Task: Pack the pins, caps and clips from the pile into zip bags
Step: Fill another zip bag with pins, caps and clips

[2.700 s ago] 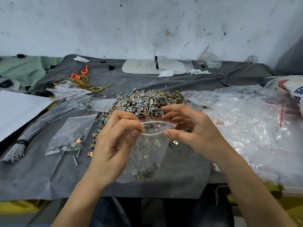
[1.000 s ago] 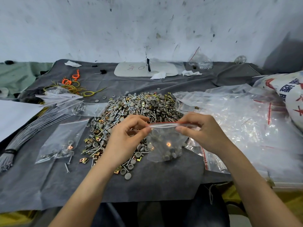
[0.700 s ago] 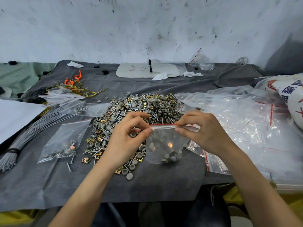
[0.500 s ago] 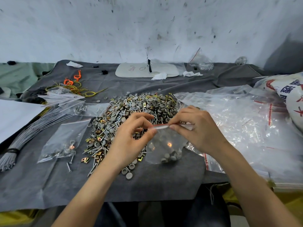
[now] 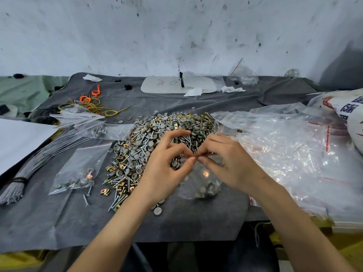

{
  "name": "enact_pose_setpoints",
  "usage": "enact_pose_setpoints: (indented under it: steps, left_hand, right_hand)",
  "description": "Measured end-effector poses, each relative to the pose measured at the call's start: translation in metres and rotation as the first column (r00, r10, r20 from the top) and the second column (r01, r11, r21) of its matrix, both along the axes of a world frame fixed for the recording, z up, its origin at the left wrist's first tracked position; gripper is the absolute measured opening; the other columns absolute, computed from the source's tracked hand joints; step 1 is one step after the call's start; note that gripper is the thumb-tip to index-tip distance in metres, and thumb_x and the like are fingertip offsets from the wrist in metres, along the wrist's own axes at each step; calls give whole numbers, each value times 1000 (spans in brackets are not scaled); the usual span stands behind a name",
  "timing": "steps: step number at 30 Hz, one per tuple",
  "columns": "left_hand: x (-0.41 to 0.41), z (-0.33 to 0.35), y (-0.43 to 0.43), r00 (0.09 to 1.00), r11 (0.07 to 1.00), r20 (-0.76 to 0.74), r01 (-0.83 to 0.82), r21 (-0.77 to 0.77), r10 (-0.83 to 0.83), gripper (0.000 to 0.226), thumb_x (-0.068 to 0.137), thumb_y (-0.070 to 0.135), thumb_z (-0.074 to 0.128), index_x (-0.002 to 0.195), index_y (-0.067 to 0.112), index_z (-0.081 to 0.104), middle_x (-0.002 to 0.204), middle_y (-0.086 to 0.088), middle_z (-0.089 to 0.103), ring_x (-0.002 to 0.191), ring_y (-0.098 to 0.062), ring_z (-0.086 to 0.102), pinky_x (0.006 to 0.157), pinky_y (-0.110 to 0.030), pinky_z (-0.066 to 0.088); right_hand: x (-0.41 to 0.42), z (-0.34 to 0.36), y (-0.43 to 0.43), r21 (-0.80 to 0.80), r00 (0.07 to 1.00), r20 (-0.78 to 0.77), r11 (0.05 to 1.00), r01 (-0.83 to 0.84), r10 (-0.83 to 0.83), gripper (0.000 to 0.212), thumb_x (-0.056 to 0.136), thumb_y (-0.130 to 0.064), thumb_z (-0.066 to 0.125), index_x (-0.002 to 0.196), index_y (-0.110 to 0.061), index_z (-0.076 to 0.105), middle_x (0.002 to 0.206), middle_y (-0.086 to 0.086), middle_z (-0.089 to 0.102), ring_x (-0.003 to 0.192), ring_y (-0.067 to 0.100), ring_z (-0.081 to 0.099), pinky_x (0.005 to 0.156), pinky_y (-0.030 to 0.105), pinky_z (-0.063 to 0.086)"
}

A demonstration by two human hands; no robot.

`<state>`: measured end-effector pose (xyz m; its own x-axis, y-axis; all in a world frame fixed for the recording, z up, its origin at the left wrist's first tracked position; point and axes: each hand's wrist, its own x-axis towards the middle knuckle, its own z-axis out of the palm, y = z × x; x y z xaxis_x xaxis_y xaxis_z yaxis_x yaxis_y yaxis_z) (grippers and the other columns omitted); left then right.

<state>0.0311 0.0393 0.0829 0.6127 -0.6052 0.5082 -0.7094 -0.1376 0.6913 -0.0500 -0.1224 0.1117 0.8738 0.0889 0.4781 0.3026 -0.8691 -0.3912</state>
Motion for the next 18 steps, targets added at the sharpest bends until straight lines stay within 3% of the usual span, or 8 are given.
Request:
enact_pose_setpoints:
  steps: [2,4,7,10,12,15,18]
  left_hand:
    - [0,0,-1,999,1000,35,29,-11,-29,9,86,13,69,80,17,65,133,6,49,100,-5,60,94,-18,43]
    - [0,2,-1,998,998,35,59,-22,-58,7,85,22,67,80,19,65,135,9,48,102,-4,59,94,-12,40]
    - [0,3,0,994,994,16,108,-36,-107,19,85,32,59,79,16,65,136,11,47,105,-10,59,96,-18,43]
    - [3,4,2,990,990,30,135,-44,-134,13,86,31,57,79,21,61,137,7,48,103,-14,60,95,-24,46]
    - [5,3,2,990,990,49,134,-43,-132,10,87,30,56,79,25,57,137,5,49,103,-12,60,94,-23,45]
    - [5,3,-1,987,988,51,149,27,-150,15,88,34,53,78,23,54,136,5,49,114,-6,56,96,-16,38]
    - [6,3,-3,980,979,36,194,55,-197,24,91,33,52,74,16,53,137,5,47,105,-13,60,89,-26,46]
  right_hand:
    - [1,-1,0,12,1000,-9,1000,-4,4,7,82,-6,72,86,-10,68,84,-10,54,80,11,51,83,22,36]
    - [0,-1,-1,17,1000,-4,1000,-10,10,8,81,-4,72,85,-10,67,84,-10,54,80,10,51,81,20,34]
    - [-1,-1,0,18,999,2,999,-43,43,6,83,-5,71,85,-10,67,84,-10,55,82,11,50,76,19,37]
    - [-1,0,-6,4,999,-2,999,-42,42,6,83,-12,73,86,-13,68,84,-13,56,84,13,51,76,25,41]
    - [-2,2,-12,16,1000,-7,1000,-16,16,5,82,-14,74,85,-14,69,82,-14,56,84,14,52,74,28,42]
    - [-2,1,-12,-14,999,6,999,-31,31,6,83,-10,71,84,-13,66,83,-14,55,84,9,47,76,22,37]
    - [-2,-2,-10,-25,1000,11,999,-23,24,4,85,-11,70,86,-12,67,85,-11,57,86,14,50,77,29,42]
